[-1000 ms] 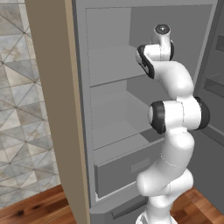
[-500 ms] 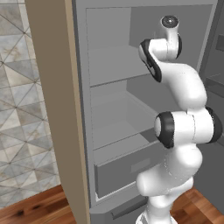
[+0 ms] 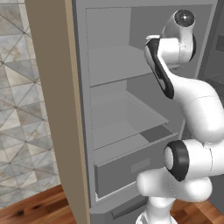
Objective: Open the fridge, remove the orange, squash, and chicken drumstick, and place them on any counter.
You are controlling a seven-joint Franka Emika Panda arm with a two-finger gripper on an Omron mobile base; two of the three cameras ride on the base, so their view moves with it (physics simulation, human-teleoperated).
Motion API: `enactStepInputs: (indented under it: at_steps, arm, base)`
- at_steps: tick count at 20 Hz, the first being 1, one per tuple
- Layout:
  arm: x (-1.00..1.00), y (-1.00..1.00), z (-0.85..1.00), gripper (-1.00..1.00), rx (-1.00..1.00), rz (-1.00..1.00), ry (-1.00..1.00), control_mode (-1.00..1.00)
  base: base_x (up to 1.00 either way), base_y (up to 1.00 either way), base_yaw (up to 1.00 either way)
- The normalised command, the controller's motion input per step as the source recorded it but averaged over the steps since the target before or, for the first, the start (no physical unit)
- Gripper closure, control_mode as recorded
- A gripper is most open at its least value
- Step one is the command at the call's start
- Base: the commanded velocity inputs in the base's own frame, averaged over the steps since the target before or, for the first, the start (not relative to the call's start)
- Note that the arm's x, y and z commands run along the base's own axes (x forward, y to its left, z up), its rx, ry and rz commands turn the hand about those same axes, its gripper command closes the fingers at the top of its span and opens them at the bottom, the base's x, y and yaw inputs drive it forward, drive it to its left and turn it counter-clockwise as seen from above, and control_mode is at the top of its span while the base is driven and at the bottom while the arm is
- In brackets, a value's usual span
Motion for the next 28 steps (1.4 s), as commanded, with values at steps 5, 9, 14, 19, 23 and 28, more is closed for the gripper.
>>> enactStepInputs:
  at_steps: [5,9,14,19,23,28]
  arm:
    - [-1.0,0.09,-0.19,1.0,0.02,0.0,0.14,-1.0]
    - [-1.0,0.12,-0.56,1.0,0.0,0.0,0.12,-1.0]
    - [-1.0,0.16,-0.82,1.0,0.0,0.0,0.08,-1.0]
    - [-0.61,0.19,-0.75,1.0,0.0,0.0,0.11,-1.0]
    - [-0.04,0.02,-0.77,1.0,0.02,0.0,0.18,-1.0]
    - [0.0,0.0,-0.25,1.0,0.0,0.0,0.07,1.0]
  base:
    - [0.0,0.0,0.0]
    - [0.0,0.0,0.0]
    - [0.0,0.0,0.0]
    - [0.0,0.0,0.0]
    - [0.0,0.0,0.0]
    - [-0.28,0.07,-0.11]
